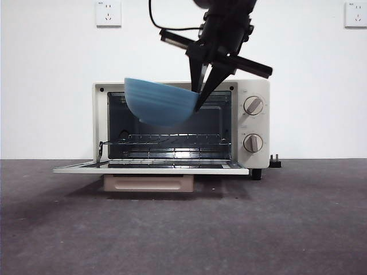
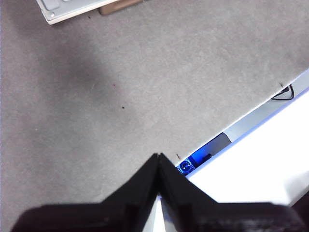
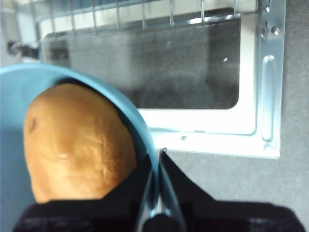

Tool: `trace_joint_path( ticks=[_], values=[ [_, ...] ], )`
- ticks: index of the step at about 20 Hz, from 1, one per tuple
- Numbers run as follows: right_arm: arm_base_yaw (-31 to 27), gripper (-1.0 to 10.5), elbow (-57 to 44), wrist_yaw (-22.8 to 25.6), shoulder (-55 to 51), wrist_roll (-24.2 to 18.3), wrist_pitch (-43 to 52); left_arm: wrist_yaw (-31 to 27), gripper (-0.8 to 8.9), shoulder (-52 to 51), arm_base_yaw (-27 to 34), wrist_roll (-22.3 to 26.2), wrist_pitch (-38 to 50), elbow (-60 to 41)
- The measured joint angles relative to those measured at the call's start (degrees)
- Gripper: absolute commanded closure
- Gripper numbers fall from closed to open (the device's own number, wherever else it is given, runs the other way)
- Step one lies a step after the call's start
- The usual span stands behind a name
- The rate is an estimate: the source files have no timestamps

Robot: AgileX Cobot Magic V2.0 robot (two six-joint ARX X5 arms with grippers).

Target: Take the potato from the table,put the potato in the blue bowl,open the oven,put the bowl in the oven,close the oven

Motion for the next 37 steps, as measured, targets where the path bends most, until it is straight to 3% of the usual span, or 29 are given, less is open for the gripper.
trace_joint_path(
  ticks=[5,12,17,21,28,33,37],
  values=[
    [-1.14,9.6,10.34,0.68,8.09,8.17,-3.58,-0.42,8.19,0.02,0.0,0.02,-1.6,0.0],
    [-1.9,9.6,11.21,3.52,8.96,23.98,-0.35,-0.44,8.19,0.0,0.0,0.02,-1.84,0.0],
    [-2.64,9.6,11.23,6.21,8.96,31.28,2.73,-0.42,8.19,0.07,0.0,0.02,-2.95,0.0],
    [-3.1,9.6,11.23,11.17,9.03,33.81,0.96,-0.44,8.19,0.11,0.0,0.02,-3.04,0.0],
    [-3.41,9.6,11.26,10.82,11.19,34.82,2.58,-0.42,8.19,0.15,0.0,0.02,-3.04,0.0],
    [-3.45,7.5,11.26,11.58,11.3,34.8,3.5,-0.42,8.19,0.57,0.0,0.02,-3.04,0.0],
    [-3.45,7.5,11.26,11.5,11.3,34.8,6.05,-0.42,8.19,1.4,0.0,0.02,-3.02,0.0]
  ],
)
